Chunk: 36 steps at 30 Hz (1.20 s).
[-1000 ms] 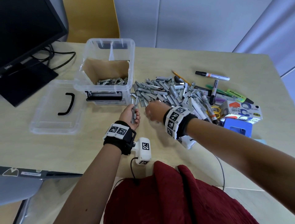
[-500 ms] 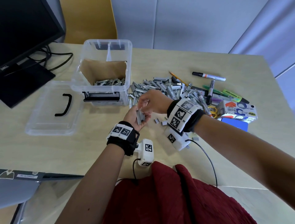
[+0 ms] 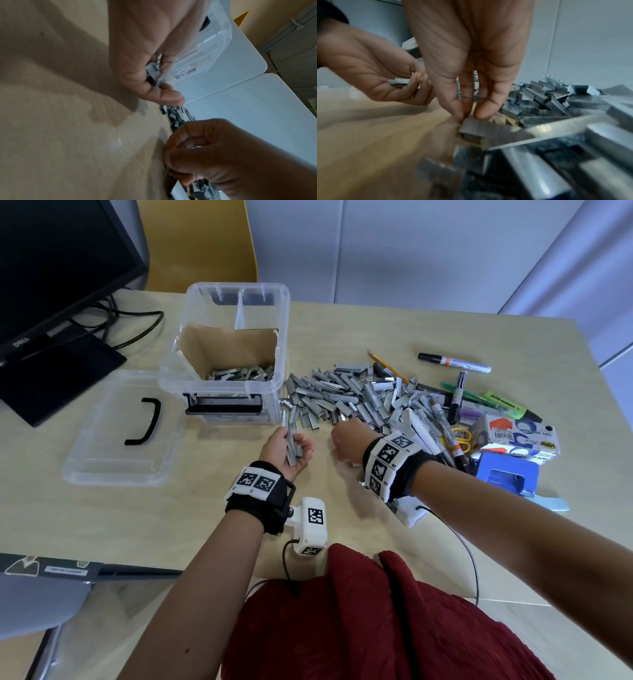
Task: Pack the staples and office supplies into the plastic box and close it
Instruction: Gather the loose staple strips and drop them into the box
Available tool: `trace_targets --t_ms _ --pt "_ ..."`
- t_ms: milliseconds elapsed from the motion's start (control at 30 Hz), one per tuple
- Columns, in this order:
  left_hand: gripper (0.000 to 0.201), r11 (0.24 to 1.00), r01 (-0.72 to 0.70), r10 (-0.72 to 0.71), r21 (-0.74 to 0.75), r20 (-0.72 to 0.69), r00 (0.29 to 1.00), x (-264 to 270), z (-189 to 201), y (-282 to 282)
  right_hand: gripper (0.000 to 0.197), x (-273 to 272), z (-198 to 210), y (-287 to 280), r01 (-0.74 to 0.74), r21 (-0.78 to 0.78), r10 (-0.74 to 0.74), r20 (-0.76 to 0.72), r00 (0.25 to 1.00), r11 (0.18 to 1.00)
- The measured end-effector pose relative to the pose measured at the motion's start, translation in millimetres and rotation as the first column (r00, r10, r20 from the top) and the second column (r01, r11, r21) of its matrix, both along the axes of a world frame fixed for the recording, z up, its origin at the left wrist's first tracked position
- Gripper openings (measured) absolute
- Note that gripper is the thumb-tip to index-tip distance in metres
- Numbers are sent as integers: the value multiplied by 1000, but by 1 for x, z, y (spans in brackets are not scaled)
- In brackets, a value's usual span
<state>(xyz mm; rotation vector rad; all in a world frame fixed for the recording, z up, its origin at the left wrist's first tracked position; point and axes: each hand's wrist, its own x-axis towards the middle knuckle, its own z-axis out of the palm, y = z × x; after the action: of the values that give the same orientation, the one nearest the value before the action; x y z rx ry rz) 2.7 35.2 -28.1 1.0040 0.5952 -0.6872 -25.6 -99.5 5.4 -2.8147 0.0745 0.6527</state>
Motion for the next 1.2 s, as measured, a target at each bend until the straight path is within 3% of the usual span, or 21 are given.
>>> trace_targets --t_ms 67,233,333,400,533,800,933,1033,1133,1200 --pt "42 1000 4 -4 6 4 1000 0 0 -1 20 5 4 -2 7 30 -8 41 999 1000" --pt "36 999 4 -5 -35 -34 999 -2 6 -14 12 9 36 9 -16 369 -56 182 982 929" --pt "38 987 155 -154 32 -37 987 -3 8 -19 11 8 49 2 20 403 -106 192 976 915" --pt "40 973 216 -215 77 -25 976 -1 7 -20 7 6 50 -14 70 365 -143 176 974 928" --pt "41 965 234 -232 115 -27 972 -2 3 -20 16 -5 35 -39 50 124 -57 52 997 991" --pt "41 956 265 -263 124 -33 964 -5 5 -24 23 -21 15 -29 -11 -113 10 -4 1000 994" --pt "39 965 225 -222 134 -41 974 -4 1 -20 22 -16 18 -31 62 9 -62 17 998 998" --pt "39 975 186 -184 124 -32 982 -6 0 -21 14 -15 30 -25 59 227 -88 120 989 972" --pt "36 968 242 -240 72 -40 970 -11 4 -27 10 -16 44 -17 14 372 -86 178 980 928" --pt "35 952 305 -303 38 -56 951 -12 6 -29 12 -15 46 -18 1 360 -71 180 981 933"
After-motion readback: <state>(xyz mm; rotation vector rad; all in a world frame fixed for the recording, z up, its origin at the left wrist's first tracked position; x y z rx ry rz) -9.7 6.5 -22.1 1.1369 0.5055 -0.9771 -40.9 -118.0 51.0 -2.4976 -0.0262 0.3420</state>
